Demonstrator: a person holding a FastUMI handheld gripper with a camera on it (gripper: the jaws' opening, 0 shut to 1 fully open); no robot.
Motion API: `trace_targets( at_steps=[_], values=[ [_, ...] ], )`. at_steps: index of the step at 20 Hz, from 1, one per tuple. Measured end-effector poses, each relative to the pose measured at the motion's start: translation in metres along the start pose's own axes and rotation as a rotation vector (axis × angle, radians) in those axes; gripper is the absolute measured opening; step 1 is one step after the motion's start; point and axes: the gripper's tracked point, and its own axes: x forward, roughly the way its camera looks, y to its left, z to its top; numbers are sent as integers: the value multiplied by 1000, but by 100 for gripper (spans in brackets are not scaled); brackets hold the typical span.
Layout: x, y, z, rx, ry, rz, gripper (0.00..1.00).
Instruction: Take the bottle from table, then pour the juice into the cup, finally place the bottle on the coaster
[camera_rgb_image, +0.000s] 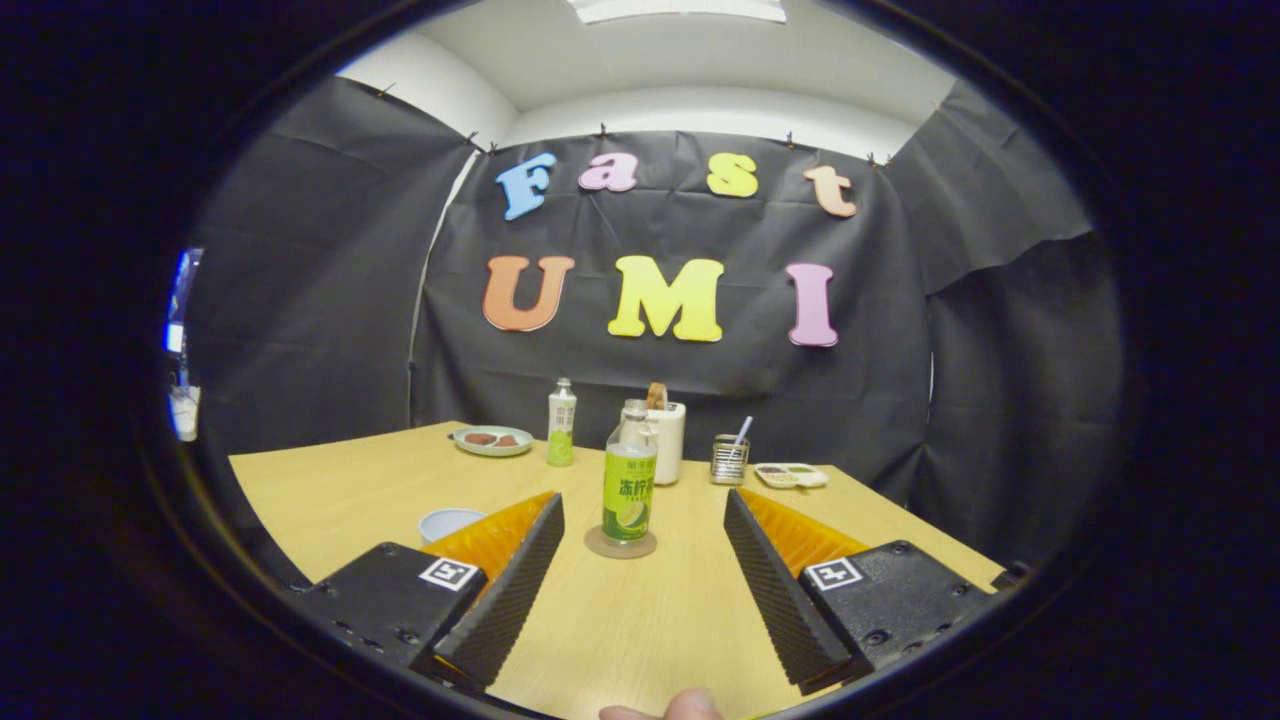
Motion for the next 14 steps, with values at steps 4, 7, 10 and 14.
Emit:
trace_targets(
  at_steps=[4, 7, 10, 14],
  values=[
    [-10, 8, -14, 40, 27, -11, 100],
    [-10, 15, -16, 14, 17, -22, 100],
    [-13, 16, -16, -4, 4, -39, 100],
    [-17, 20, -11, 3, -17, -49, 100]
  ],
)
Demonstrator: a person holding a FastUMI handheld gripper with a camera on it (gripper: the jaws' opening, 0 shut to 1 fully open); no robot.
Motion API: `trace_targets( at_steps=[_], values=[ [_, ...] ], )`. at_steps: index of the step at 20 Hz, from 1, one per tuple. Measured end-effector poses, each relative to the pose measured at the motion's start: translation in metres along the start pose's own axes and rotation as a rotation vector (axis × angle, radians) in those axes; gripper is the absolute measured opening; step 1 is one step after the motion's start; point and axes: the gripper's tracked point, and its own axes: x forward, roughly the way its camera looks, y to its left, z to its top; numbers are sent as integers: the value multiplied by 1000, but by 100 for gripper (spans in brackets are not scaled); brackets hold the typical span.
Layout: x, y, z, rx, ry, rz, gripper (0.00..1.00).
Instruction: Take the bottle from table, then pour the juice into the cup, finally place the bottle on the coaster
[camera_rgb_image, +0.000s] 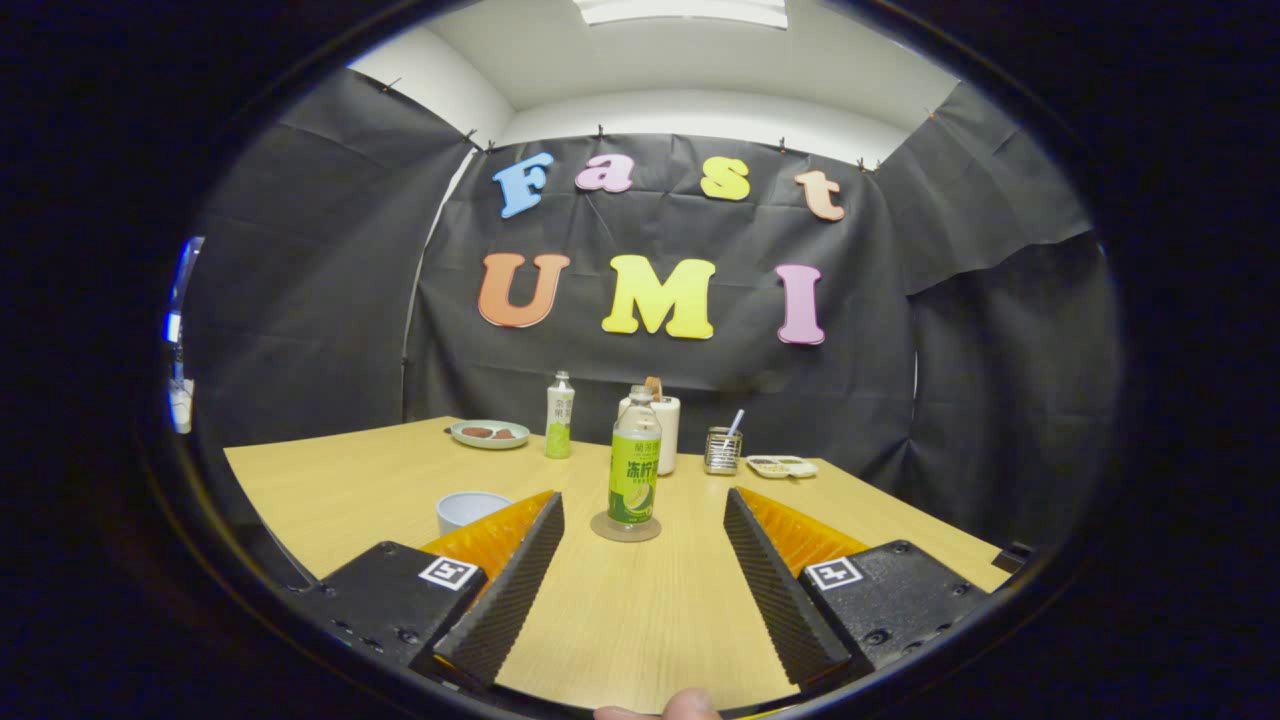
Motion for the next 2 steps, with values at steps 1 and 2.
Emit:
trace_targets(
  at_steps=[1, 2],
  values=[
    [-1, 0, 1, 8, -7, -5, 100],
    [-1, -1, 2, 19, -16, -17, 100]
  ],
)
